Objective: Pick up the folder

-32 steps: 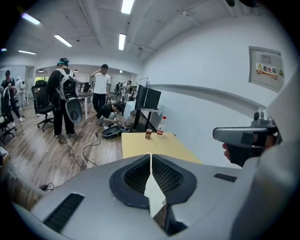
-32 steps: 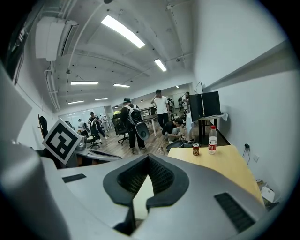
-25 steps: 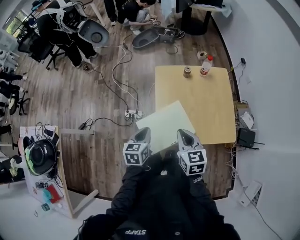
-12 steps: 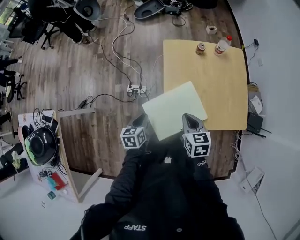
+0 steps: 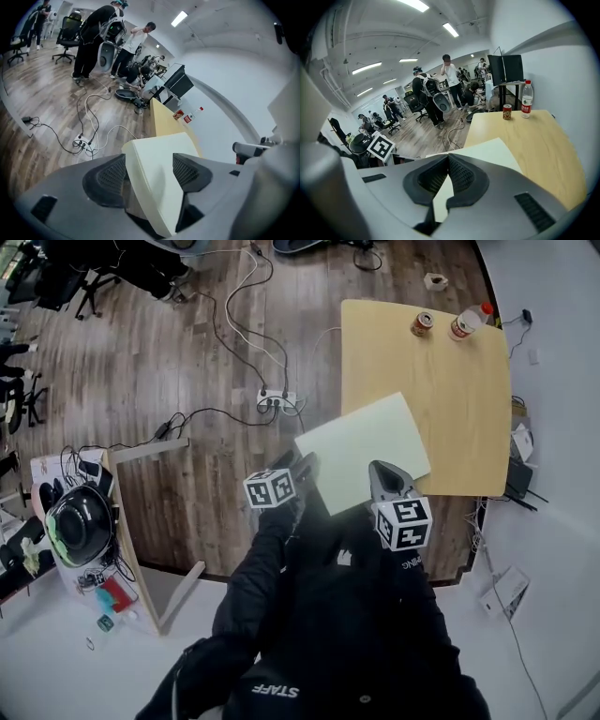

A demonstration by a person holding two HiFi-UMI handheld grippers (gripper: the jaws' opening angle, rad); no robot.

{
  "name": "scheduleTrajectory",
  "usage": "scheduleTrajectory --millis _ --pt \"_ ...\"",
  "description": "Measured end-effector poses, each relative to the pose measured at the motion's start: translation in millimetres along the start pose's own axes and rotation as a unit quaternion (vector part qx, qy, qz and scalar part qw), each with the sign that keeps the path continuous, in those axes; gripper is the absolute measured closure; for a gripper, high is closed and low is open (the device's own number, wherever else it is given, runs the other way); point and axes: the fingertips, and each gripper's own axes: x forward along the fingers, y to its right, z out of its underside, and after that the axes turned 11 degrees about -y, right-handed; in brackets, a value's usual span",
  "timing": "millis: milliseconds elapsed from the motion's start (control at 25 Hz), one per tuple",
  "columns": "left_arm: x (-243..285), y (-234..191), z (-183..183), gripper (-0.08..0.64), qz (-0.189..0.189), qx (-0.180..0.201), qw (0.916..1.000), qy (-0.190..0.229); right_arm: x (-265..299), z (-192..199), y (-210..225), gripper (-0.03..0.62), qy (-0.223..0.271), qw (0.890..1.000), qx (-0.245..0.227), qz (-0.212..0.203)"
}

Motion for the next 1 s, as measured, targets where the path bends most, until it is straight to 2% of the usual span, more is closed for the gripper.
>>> scheduleTrajectory --millis 160,320,440,800,1000 --pt "14 -12 -2 0.217 0.026 -0.029 0.9992 -0.008 12 10 -1 0.574 -0.017 1.000 0.003 -0.019" --pt "24 -18 -5 0.185 0.068 -0.055 0.9961 -0.012 22 16 2 0.574 -0.026 0.999 0.012 -0.021" --pt "35 -25 -1 0.165 0.087 -0.061 0.9937 -0.034 28 17 3 0.574 -0.030 0.999 0.017 -0.022" --pt "66 -12 4 0.129 0.191 -0.086 0.9757 -0.063 42 33 12 0.574 -0.054 0.998 0.019 -0.026" --pt "82 0 1 0.129 0.234 -0.082 0.9662 -0.069 42 36 18 0.574 -0.060 0.998 0.015 -0.022"
